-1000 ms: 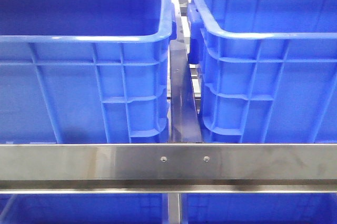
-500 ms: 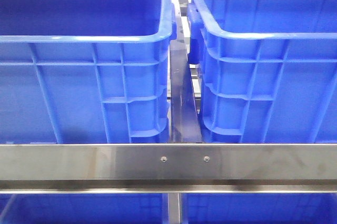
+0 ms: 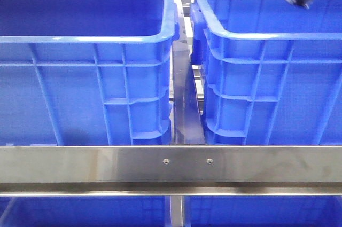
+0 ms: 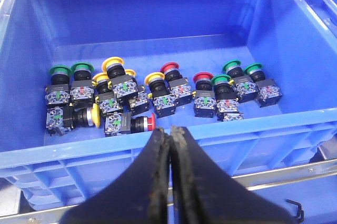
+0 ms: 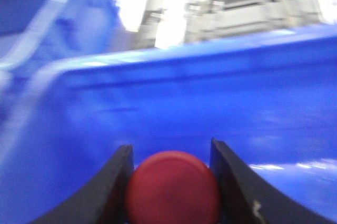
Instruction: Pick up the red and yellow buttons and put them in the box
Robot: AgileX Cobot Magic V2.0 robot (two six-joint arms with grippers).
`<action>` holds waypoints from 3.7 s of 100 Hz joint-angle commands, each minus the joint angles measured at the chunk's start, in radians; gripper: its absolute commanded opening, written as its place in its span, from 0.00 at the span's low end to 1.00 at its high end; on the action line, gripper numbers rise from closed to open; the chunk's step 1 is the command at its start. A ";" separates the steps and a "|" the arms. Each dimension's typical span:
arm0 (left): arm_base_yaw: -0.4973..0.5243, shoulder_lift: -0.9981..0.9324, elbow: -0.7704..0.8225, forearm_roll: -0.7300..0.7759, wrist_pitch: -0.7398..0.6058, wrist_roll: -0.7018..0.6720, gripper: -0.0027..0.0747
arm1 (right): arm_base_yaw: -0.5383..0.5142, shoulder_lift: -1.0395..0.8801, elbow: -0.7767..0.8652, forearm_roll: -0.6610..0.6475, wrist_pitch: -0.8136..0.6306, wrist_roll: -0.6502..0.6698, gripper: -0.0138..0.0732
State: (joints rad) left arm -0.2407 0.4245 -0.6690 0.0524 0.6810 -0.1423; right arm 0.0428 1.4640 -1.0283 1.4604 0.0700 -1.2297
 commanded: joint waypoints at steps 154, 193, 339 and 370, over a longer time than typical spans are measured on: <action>0.002 0.008 -0.027 0.001 -0.086 -0.004 0.01 | 0.051 0.452 -0.330 -0.035 -0.102 -0.063 0.62; 0.002 0.008 -0.027 0.001 -0.086 -0.004 0.01 | 0.045 0.430 -0.330 -0.035 -0.108 -0.064 0.78; 0.002 0.008 -0.027 0.001 -0.086 -0.004 0.01 | 0.027 -0.957 0.527 -0.034 -0.112 -0.097 0.71; 0.002 0.008 -0.027 0.001 -0.086 -0.004 0.01 | 0.027 -0.976 0.531 -0.034 -0.111 -0.097 0.14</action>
State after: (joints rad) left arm -0.2407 0.4245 -0.6690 0.0546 0.6709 -0.1423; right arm 0.0748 0.4899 -0.4730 1.4303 -0.0349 -1.3141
